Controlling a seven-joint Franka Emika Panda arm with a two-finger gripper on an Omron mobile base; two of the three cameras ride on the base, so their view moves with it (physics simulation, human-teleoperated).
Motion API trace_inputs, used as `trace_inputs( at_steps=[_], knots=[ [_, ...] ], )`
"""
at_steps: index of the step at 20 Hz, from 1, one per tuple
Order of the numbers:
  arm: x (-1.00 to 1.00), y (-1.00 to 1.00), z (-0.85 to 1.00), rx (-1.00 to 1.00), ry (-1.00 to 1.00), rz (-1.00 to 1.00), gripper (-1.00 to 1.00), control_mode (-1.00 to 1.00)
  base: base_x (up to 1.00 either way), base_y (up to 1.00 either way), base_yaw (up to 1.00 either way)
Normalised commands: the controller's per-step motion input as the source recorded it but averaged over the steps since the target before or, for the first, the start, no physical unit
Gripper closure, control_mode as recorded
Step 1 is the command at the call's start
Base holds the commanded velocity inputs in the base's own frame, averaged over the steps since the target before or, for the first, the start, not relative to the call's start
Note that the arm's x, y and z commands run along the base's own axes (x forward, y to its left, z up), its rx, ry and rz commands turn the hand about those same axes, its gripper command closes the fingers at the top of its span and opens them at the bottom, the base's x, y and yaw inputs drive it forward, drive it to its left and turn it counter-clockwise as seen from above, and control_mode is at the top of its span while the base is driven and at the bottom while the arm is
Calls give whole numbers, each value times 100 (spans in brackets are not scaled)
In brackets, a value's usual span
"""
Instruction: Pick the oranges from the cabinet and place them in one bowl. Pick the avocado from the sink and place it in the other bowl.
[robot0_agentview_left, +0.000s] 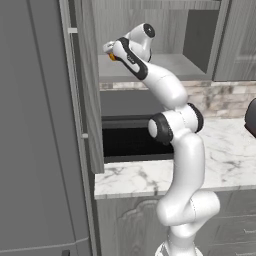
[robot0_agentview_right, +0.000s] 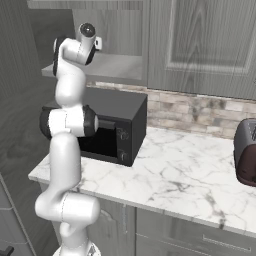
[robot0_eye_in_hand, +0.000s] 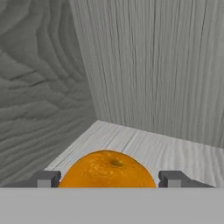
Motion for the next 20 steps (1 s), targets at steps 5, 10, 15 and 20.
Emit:
trace_inputs(
  at_steps=[5,10,15,20],
  knots=[
    [8,4,-5,0,2,0,100,-100,0,0,0],
    [-1,0,-5,0,0,0,100,-100,0,0,0],
    [-14,0,-6,0,0,1,100,-100,0,0,0],
    [-28,-1,-1,0,0,3,100,-100,0,0,0]
  ],
)
